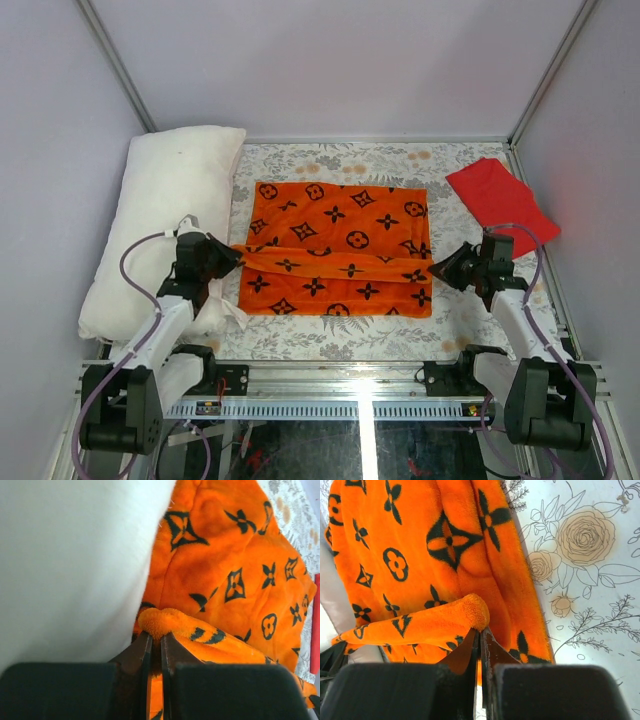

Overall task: Remove the pillowcase from the pillow
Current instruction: Fold the pillowcase.

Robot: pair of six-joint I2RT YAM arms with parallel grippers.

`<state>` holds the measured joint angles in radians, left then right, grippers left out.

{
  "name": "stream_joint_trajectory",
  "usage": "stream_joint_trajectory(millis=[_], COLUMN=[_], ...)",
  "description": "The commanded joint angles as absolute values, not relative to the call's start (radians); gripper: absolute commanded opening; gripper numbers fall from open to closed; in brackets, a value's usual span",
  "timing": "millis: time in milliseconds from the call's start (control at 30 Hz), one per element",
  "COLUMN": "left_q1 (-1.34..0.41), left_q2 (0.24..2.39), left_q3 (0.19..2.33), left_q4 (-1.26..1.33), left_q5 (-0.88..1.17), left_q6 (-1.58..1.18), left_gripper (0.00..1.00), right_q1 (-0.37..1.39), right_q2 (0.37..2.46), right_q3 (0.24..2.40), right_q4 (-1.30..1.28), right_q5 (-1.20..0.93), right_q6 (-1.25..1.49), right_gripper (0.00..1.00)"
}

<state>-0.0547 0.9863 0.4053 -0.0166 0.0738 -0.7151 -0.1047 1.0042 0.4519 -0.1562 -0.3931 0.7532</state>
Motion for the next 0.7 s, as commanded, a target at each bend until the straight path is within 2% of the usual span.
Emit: stream_joint_trajectory(millis=[0,367,467,667], left_q1=[-0.045,-0.057,-0.058,-0.069], left_q2=[0.922,0.920,0.906,0.899], left_q3=[0.386,0.542,0.503,0.371], left_q4=[-0.055,-0.153,-0.158,-0.152], left_q5=[-0.011,0.049,0.013,0.021], left_q6=[-0.716,-0.707,-0.693,-0.730], left_gripper=[0.00,0.00,0.00,0.00], right_q1=[-0.120,-0.120,-0.120,-0.120], right_q2=[0.989,0.971,0.948,0.907], right_q3=[0.481,0.829,0.805,0.575], right_q4=[-0.140,-0.271,-0.314,-0.332], right_q5=[-0.292,-0.194,-0.179,-0.168], right_q6=[0.737,0.681,0.639,0.612], right_gripper=[0.00,0.00,0.00,0.00])
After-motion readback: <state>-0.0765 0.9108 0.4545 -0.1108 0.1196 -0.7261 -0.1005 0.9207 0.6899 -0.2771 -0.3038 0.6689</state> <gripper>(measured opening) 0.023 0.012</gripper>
